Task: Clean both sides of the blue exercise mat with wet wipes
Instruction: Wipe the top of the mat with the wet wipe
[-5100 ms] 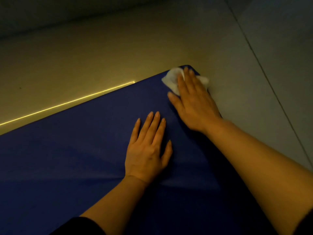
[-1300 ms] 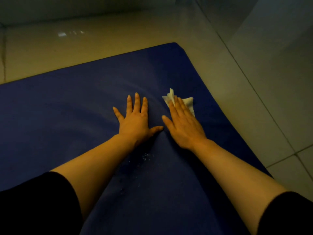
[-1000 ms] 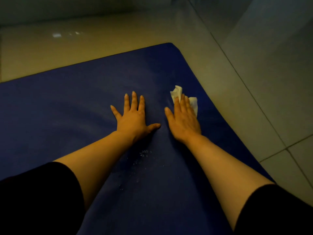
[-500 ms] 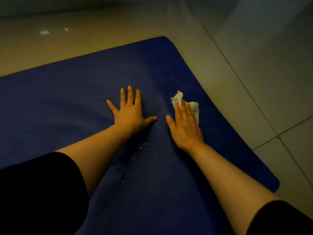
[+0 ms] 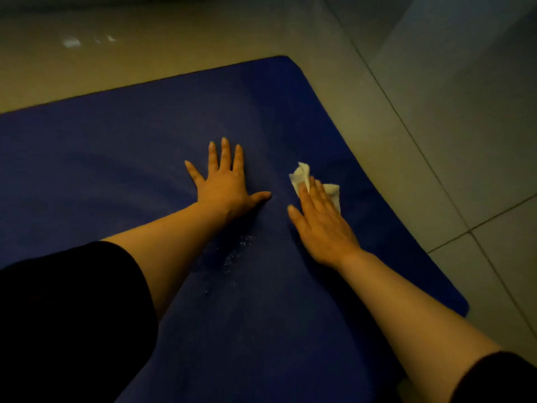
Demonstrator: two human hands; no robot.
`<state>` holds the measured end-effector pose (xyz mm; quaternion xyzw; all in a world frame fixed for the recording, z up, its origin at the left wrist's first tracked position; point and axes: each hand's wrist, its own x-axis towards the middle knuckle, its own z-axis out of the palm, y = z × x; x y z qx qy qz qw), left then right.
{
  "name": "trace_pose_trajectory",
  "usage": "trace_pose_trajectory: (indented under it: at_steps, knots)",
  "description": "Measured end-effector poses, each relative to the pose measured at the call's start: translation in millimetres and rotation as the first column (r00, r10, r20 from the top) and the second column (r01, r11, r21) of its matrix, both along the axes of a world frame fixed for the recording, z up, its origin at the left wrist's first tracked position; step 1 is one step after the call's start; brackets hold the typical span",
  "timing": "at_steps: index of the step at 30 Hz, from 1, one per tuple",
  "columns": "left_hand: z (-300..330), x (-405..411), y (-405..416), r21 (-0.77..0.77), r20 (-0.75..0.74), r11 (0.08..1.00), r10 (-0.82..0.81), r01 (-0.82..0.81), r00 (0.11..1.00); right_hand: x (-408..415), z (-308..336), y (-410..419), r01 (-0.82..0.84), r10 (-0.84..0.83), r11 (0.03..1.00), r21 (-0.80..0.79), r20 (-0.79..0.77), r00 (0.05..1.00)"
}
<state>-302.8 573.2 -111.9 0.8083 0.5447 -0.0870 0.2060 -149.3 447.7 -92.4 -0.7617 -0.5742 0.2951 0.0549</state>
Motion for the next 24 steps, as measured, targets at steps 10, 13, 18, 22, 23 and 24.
trace_pose_trajectory:
  at_steps: [10,13,18,22,23,24]
  knots:
    - [1.7,0.9,-0.3,-0.014,-0.015,1.0,-0.004,0.004,1.0,2.4,7.0,-15.5,-0.068,0.072,0.995,-0.078,0.043,0.996]
    - [1.1,0.1,-1.3,0.001,-0.022,1.0,-0.002,0.002,1.0,-6.2,1.9,-4.0,-0.009,0.011,0.999,-0.05,0.047,0.999]
    - [0.5,-0.9,-2.5,0.013,-0.013,1.0,-0.008,0.008,1.0,-13.1,12.9,-61.0,-0.09,0.092,0.995,-0.042,0.041,0.995]
    - [3.6,0.5,-3.2,0.001,-0.028,1.0,-0.007,0.007,1.0,-10.4,16.7,-73.9,-0.069,0.076,0.992,-0.107,0.058,0.995]
    - [4.4,1.0,-3.8,0.0,-0.037,1.0,-0.011,0.011,0.999,-10.9,14.2,-65.8,-0.052,0.058,0.993,-0.103,0.053,0.997]
    - [5.3,1.7,-3.8,-0.004,-0.043,1.0,-0.015,0.015,0.999,-11.1,10.3,-55.0,-0.03,0.034,0.996,-0.086,0.046,0.998]
